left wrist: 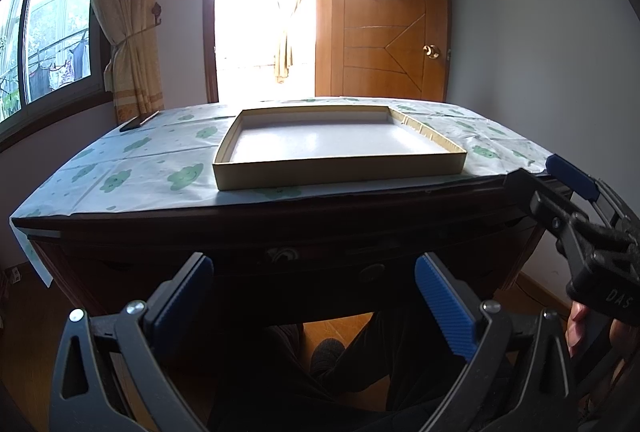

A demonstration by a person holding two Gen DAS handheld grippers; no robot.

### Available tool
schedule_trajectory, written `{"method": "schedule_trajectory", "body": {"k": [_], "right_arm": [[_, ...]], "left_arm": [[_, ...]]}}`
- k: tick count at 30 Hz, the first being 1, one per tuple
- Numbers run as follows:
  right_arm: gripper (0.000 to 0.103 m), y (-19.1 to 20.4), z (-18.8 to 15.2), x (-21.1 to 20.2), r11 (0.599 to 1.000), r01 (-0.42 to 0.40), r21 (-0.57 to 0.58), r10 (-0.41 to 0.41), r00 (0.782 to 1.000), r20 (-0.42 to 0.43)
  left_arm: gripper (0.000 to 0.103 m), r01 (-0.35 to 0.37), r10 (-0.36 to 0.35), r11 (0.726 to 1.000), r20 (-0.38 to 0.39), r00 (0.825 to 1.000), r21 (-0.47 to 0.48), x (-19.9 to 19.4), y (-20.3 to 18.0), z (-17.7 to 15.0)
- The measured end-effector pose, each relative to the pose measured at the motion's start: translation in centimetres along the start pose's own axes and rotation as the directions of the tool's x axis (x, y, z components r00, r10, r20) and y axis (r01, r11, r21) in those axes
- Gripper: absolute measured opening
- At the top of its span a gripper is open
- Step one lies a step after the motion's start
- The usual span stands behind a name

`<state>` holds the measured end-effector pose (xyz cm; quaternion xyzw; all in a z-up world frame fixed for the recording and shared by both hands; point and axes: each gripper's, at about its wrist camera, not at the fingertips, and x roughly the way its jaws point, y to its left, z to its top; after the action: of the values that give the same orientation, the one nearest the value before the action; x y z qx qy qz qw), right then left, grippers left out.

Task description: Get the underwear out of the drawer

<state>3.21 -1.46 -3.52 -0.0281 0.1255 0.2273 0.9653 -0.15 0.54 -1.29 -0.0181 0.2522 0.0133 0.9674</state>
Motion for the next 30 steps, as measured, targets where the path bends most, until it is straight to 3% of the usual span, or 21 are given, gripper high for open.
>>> {"method": "schedule_trajectory", "body": {"k": [5,15,30], "right_arm": [[0.102,0.1,-0.1,0.4,0.999,-0.018,-0.027,0.018,1.0,0.017],[0.102,-0.5,-1.8,3.7,0.988,0.053,-0.145,-0.036,0.992,0.12],[0.102,-0.7,-4.7,9.6,0.962,0.029,-0.273,0.031,0.977,0.212]], "left_arm": [[0.103,0.0,0.0,1.0,-0.013,1.0,-0.007,0.4,0.2,0.0],[0.103,-0.035,0.031,0.997,-0.049,0.998,-0.074,1.7,2.0,-0.3],[0.103,-0.032,0.025,0.995,-0.078,0.997,-0.092,1.9,2.3,-0.7]]}}
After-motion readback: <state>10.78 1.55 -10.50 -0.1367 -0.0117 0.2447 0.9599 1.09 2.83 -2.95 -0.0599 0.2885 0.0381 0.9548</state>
